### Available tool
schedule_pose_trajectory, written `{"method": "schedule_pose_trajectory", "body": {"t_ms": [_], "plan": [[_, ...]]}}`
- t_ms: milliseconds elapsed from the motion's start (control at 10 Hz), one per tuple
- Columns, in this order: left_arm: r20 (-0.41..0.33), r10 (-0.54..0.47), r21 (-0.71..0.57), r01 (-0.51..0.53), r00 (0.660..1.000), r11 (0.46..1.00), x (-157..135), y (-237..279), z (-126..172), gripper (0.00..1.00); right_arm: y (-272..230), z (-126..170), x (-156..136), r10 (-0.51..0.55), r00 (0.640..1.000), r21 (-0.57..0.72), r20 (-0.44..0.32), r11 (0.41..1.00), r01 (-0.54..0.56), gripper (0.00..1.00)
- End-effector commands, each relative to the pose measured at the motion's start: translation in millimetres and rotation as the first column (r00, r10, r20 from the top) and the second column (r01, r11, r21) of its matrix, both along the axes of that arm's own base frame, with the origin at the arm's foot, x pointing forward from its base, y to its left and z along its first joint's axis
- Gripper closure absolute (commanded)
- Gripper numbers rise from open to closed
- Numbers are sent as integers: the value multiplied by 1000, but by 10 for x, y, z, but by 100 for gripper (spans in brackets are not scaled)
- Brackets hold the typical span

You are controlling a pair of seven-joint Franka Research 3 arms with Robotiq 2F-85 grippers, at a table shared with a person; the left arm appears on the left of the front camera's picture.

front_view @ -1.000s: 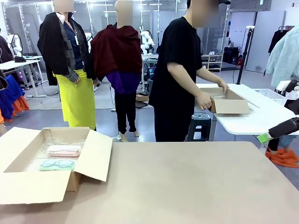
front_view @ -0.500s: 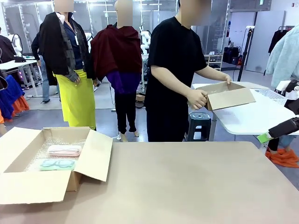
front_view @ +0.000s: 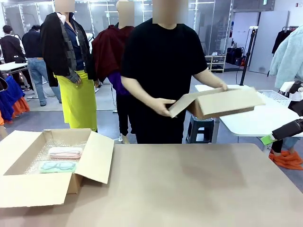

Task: Pack the glasses set securely to prepare it for shipping.
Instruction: Position the Package Box on the left side of the table.

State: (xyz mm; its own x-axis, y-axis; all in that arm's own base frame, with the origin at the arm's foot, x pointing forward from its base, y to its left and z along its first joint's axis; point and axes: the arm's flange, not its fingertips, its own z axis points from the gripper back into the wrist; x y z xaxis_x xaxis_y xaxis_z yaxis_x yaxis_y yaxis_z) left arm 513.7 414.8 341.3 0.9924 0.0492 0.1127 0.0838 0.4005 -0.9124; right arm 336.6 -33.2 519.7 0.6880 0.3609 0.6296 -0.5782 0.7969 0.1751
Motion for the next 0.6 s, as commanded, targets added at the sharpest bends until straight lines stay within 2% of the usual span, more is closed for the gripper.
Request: {"method": "schedule_pose_trajectory", "body": {"t_ms": [0,200,300,400,500], "plan": [[40,54,152,-60,998,987,-408,-207,183,0,18,5,-5,-11,1000,-4,-7,1000,11,0],[100,105,309,-131,989,942,-675,-260,420,0,18,5,-5,-11,1000,-4,-7,1000,11,0],[137,116,355,-158,984,921,-802,-298,546,8,18,5,-5,-11,1000,-4,-7,1000,11,0],[173,104,392,-165,979,905,-917,-364,654,0,18,5,-5,-11,1000,-4,-7,1000,11,0],[217,89,429,-177,972,886,-1036,-462,747,0,18,5,-5,-11,1000,-4,-7,1000,11,0]]}}
